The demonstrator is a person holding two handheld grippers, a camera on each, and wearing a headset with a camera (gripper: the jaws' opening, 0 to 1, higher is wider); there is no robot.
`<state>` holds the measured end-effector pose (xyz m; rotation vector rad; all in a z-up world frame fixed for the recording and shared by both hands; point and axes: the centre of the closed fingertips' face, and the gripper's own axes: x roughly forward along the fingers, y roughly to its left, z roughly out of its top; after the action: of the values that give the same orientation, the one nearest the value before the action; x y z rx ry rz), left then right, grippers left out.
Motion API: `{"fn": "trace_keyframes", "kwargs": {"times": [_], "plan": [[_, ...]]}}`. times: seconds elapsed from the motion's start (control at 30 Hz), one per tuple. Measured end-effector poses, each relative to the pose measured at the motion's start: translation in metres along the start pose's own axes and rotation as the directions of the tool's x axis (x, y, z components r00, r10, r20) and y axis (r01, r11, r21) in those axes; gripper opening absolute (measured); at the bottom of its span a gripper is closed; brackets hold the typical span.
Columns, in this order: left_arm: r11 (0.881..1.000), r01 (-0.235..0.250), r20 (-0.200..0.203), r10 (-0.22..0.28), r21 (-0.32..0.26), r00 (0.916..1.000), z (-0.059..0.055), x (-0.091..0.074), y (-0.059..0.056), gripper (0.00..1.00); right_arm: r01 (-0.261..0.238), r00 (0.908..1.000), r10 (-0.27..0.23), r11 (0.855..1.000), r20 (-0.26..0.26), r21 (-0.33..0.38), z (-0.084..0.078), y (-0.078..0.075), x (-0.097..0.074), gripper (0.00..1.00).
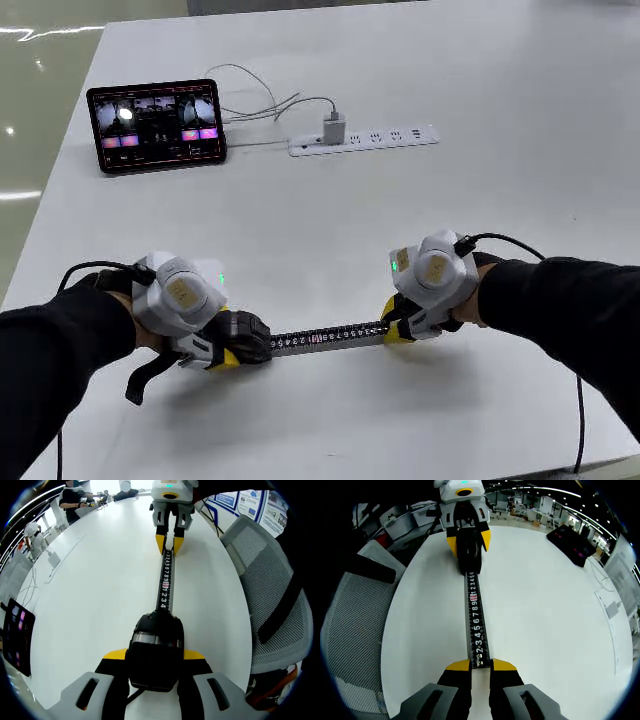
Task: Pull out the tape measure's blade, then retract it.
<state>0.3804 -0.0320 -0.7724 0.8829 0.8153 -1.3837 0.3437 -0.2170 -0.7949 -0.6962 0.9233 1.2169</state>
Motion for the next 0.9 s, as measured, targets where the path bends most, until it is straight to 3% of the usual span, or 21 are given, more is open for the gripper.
{"fn": "trace_keyframes", "kwargs": {"times": [0.9], "plan": [[1.0,0.0,-0.002,0.0,0.001,1.0,-0.001,0.0,0.0,0.31,0.007,0.9999,-0.008,1.0,-0.011,-0.001,-0.013,-0.001,-0.006,0.08]]}}
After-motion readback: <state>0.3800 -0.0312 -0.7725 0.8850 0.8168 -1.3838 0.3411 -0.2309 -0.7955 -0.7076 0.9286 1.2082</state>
